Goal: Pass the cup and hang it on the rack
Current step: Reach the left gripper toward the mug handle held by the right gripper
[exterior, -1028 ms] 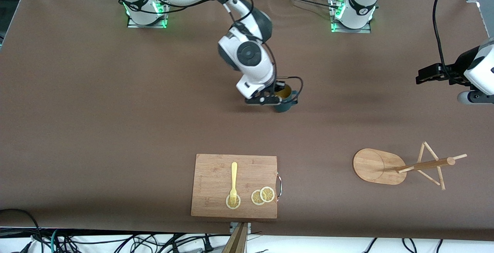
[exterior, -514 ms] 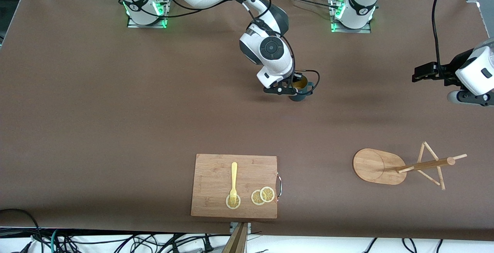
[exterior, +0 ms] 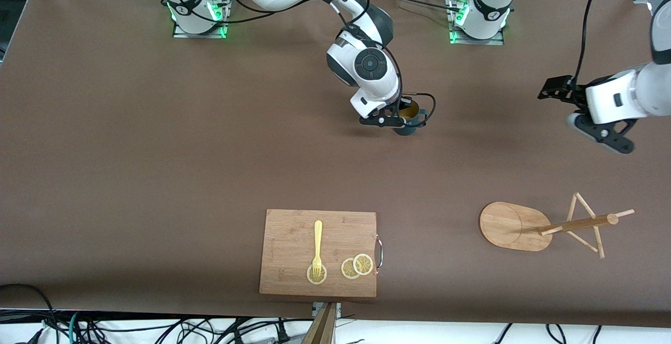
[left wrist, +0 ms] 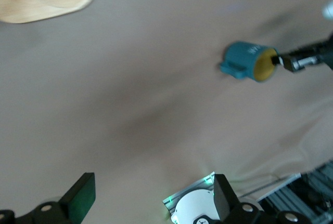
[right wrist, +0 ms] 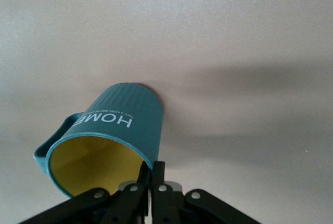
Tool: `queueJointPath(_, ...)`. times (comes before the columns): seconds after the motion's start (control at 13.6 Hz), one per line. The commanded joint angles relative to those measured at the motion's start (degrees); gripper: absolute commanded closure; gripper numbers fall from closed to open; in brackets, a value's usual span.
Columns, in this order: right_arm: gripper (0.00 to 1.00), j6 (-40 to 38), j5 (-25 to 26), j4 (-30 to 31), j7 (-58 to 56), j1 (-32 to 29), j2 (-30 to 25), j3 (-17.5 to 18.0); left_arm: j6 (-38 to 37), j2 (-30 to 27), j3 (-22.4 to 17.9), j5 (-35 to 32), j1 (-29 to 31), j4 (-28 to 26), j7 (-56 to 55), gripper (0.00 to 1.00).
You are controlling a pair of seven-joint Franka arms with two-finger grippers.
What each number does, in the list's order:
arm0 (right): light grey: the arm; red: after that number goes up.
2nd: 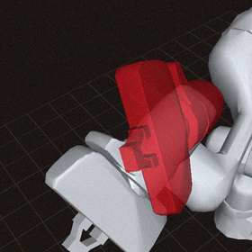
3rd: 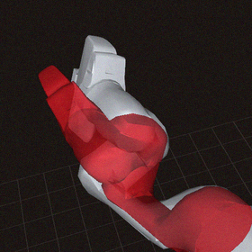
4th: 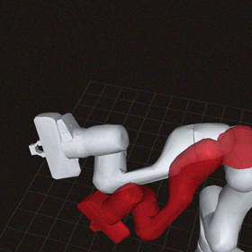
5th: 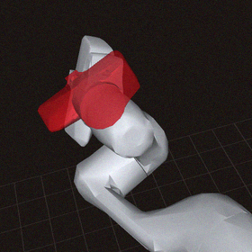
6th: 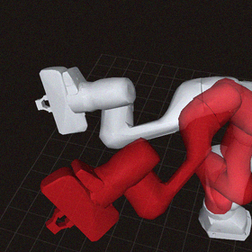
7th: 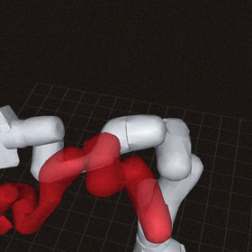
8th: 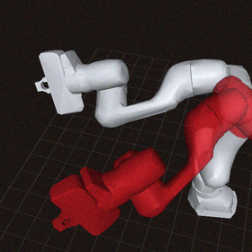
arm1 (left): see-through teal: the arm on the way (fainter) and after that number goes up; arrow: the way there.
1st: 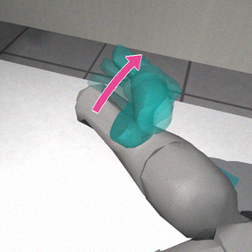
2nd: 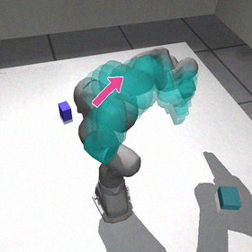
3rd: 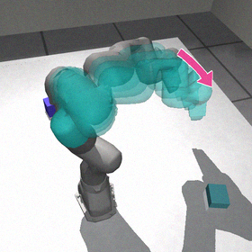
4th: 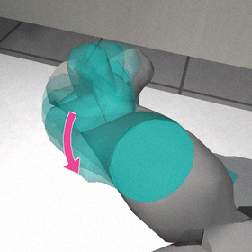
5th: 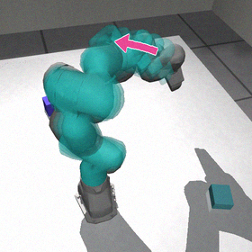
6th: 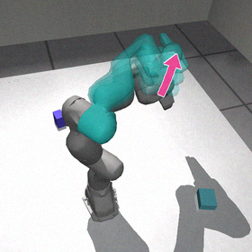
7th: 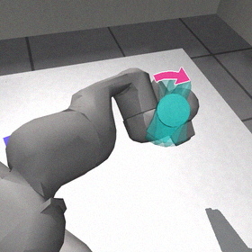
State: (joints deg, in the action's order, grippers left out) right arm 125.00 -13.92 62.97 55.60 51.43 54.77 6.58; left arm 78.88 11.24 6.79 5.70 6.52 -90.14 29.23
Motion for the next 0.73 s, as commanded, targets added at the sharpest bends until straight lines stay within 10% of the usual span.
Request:
queueJointPath(0.0, 0.85, -0.5, -0.9, -2.4, 0.3, 0.3, 0.8, 0.1, 2.4, -2.4, -0.1, 2.6, -0.4, -6.6, 9.4, 0.00)
queueJointPath(0.66, 0.60, -4.5, -0.9, -2.4, -0.1, -1.8, -4.0, 0.0, 16.6, -3.2, -0.1, 16.2, -0.1, -22.9, 42.4, 0.00)
